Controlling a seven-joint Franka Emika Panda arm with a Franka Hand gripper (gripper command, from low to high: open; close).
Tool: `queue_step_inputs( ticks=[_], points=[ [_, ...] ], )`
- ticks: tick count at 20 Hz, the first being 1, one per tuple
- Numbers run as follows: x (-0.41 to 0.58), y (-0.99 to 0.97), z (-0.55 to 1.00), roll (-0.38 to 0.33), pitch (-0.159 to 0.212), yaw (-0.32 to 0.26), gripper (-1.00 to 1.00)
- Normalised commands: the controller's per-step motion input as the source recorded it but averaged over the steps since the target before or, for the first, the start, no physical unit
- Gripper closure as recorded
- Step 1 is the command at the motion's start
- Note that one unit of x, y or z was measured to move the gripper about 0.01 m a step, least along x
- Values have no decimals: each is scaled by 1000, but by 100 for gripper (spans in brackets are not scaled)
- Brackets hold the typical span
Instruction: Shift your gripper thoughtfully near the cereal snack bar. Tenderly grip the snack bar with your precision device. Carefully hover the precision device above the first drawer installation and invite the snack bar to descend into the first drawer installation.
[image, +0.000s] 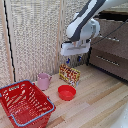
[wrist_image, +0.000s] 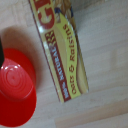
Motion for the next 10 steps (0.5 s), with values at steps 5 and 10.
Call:
queue_step_inputs(
  ticks=[5, 10],
  points=[
    [265, -45, -230, -35, 4, 100, -100],
    [269, 21, -286, -66, 44, 89, -100]
  ],
)
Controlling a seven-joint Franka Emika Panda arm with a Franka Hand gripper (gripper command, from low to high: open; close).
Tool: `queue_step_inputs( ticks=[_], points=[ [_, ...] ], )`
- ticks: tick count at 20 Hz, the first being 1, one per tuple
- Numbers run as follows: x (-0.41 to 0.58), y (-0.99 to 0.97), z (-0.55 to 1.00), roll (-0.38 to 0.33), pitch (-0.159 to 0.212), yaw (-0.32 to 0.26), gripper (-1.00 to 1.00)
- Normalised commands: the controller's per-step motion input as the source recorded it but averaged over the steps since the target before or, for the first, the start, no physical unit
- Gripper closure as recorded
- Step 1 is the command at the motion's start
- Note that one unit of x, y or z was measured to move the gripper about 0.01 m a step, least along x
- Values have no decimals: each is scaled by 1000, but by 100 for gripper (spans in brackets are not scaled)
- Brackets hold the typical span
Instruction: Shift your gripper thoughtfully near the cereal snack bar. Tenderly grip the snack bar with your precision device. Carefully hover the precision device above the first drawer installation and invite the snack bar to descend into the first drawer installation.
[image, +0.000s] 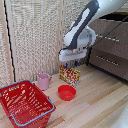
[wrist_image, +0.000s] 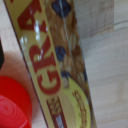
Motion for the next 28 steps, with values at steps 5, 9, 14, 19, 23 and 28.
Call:
queue_step_inputs(
  ticks=[5, 9, 14, 19, 23, 28],
  points=[
    [192, -98, -385, -69, 69, 57, -100],
    [49, 28, -109, -24, 57, 5, 100],
    [0, 25, -17, -20, 8, 0, 100],
    [0, 70, 206, -29, -30, -25, 100],
    [9, 99, 511, -41, 22, -76, 100],
    [85, 0, 833, -26, 71, -21, 100]
  ],
)
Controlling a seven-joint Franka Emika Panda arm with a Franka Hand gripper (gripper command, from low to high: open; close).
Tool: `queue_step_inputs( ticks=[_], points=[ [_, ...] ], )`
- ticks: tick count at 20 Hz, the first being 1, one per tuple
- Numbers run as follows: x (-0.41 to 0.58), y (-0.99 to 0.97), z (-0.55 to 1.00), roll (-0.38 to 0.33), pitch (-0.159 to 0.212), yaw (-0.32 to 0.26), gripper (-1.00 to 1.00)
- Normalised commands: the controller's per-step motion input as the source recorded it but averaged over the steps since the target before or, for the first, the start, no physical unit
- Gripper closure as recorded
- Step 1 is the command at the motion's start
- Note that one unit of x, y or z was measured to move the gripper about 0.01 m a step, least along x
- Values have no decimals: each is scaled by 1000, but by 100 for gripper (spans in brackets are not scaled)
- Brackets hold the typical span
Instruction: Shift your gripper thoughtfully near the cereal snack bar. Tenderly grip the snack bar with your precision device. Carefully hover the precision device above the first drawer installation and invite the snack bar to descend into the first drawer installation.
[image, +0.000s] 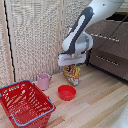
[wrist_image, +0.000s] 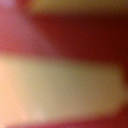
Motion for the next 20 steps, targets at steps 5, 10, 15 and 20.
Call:
queue_step_inputs(
  ticks=[5, 10, 15, 20],
  points=[
    [186, 13, 941, -51, 108, 3, 100],
    [275, 2, 886, -52, 125, 17, 100],
    [369, -10, 994, -35, 79, 0, 100],
    [144, -55, 1000, -7, 16, -1, 100]
  ],
)
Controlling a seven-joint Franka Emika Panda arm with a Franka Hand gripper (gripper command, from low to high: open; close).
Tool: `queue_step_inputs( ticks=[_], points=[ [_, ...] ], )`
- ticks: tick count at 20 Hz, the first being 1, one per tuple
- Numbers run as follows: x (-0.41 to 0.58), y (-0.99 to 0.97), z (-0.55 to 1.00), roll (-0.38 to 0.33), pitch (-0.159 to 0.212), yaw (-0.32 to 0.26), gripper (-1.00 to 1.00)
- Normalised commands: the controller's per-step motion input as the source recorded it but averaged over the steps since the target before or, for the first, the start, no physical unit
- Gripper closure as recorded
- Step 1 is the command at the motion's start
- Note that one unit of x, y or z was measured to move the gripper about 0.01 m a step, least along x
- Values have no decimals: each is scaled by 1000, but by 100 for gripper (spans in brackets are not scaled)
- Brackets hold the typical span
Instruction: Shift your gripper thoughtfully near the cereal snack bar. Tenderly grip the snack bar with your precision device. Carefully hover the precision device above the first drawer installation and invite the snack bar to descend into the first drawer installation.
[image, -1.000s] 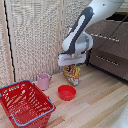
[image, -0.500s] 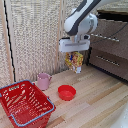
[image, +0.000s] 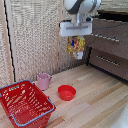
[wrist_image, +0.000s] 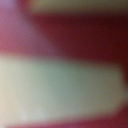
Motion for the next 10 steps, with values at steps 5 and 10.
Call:
queue_step_inputs(
  ticks=[5, 10],
  points=[
    [0, -113, 1000, 0, 0, -37, 100],
    [0, -125, 1000, -18, 13, -97, 100]
  ],
)
